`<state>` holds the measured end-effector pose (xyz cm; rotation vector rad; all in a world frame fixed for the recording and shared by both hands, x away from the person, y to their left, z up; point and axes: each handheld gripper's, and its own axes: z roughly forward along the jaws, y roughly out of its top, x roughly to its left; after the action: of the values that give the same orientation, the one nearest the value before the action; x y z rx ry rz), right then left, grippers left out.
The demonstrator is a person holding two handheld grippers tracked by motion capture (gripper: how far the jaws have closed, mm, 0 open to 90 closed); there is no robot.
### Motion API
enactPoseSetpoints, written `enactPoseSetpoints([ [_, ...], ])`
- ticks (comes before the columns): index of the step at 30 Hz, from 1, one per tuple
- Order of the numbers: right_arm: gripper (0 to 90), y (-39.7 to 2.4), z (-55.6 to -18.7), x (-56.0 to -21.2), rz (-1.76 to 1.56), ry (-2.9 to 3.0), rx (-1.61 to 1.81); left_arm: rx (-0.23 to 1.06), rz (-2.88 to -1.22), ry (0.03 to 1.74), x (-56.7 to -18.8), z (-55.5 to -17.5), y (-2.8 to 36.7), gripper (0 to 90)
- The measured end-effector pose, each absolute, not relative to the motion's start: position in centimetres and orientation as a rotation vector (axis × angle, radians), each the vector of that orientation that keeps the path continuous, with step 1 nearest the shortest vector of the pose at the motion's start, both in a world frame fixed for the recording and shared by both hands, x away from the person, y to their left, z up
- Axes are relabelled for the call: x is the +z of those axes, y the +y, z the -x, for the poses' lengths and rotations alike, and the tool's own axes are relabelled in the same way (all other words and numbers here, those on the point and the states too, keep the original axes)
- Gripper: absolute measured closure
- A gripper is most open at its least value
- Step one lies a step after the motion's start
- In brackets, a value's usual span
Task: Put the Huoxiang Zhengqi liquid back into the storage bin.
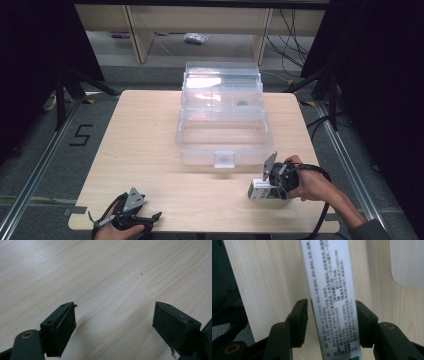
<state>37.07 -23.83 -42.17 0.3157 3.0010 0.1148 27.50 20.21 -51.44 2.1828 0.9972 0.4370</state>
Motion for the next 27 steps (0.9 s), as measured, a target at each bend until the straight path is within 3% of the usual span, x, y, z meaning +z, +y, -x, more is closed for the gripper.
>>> enactPoseSetpoints([
  [14, 63.3, -23.2, -37.27, -42.16, -0.262, 3.055, 0.0, 0.427, -2.176, 0.999, -51.42, -27.41, 20.17, 18.0],
  [27, 64.0, -23.12, -37.24, -41.53, -0.271, 3.065, -0.018, 0.433, -2.181, 1.001, -51.47, -27.49, 20.18, 18.0],
])
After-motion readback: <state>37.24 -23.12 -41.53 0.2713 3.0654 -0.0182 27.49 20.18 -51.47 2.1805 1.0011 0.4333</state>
